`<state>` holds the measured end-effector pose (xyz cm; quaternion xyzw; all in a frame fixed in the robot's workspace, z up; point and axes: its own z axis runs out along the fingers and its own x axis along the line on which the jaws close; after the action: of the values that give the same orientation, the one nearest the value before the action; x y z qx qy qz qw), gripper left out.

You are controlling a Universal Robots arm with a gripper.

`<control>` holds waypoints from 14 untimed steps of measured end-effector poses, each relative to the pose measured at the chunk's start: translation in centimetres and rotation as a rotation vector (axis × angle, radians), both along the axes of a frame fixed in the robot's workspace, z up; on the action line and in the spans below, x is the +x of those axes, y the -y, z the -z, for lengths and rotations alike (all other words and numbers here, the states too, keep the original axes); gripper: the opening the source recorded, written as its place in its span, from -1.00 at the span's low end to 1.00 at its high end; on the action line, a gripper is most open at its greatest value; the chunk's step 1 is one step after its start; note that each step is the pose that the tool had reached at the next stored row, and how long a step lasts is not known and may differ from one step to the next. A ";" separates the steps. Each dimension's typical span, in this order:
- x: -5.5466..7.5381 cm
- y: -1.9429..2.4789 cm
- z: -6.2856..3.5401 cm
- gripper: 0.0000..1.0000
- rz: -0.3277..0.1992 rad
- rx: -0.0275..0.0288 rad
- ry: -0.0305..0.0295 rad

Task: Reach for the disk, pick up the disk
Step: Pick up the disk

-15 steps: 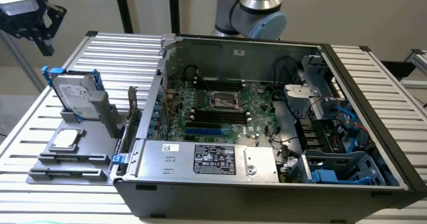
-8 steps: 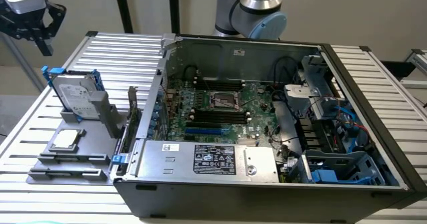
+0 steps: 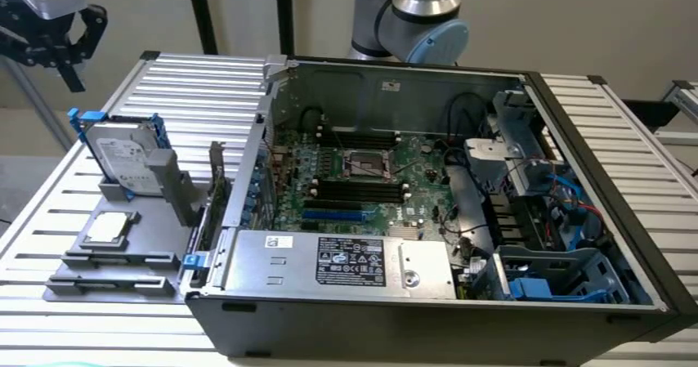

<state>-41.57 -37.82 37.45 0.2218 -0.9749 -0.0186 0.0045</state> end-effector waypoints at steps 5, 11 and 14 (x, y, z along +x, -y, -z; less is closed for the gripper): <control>0.0 0.00 0.00 -0.79 -0.091 0.0001 0.0001; 0.0 0.00 0.04 -0.79 -0.200 0.0001 0.0001; 0.0 0.00 0.08 -0.79 -0.254 0.0001 0.0001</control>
<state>-41.57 -37.83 37.36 0.3433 -0.9390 -0.0179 0.0068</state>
